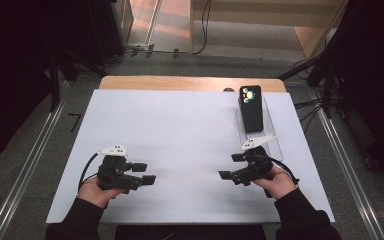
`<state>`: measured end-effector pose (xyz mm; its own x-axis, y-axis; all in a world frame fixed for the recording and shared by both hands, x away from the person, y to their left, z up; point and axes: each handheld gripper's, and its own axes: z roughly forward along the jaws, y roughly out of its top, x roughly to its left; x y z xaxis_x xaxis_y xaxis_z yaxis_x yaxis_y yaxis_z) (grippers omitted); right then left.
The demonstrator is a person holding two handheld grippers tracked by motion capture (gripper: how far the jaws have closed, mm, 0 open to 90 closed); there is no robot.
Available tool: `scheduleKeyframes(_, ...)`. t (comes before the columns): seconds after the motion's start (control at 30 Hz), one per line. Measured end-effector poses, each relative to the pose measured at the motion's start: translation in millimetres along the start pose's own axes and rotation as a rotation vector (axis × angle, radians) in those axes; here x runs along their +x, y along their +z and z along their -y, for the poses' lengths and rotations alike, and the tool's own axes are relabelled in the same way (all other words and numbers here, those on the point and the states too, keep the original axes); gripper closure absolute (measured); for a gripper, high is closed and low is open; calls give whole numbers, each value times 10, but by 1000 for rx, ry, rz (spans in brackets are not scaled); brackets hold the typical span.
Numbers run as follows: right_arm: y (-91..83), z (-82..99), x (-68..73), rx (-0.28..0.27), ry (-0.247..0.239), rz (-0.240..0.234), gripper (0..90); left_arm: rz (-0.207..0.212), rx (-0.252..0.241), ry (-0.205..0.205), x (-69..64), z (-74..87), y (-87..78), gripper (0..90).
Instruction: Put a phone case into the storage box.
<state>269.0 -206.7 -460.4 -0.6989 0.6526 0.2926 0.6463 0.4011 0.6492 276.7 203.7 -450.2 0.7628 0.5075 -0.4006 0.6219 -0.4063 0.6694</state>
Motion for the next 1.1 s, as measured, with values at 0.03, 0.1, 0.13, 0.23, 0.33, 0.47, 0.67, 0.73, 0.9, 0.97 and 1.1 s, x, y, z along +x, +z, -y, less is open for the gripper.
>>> scheduleKeyframes(0.03,-15,20,1,2,0,1,129,3,1,-1,-1,5,1,321)
scheduleKeyframes(0.1,-47,60,-5,1,-4,4,129,0,3,0,-5,14,0,321)
scheduleKeyframes(0.13,-63,77,-10,4,-5,7,129,-2,7,2,-7,17,-5,321)
scheduleKeyframes(0.23,-107,128,-29,4,0,11,129,-2,4,-1,-12,30,-11,321)
scheduleKeyframes(0.33,-141,169,-39,3,9,11,130,-4,6,3,-15,43,-15,321)
scheduleKeyframes(0.47,-180,216,-35,-6,-1,8,129,-6,13,4,-26,66,-20,321)
scheduleKeyframes(0.67,-225,310,-36,15,-15,17,131,-9,23,7,-32,105,-18,321)
scheduleKeyframes(0.73,-239,348,-56,23,-8,27,131,-12,28,12,-32,111,-14,320)
scheduleKeyframes(0.9,-270,410,-86,38,9,39,131,-16,31,19,-33,123,-11,320)
scheduleKeyframes(0.97,-276,426,-100,42,9,43,131,-16,31,17,-31,126,-9,321)
scheduleKeyframes(1.1,-273,433,-111,45,17,45,131,-13,35,16,-31,127,-6,321)
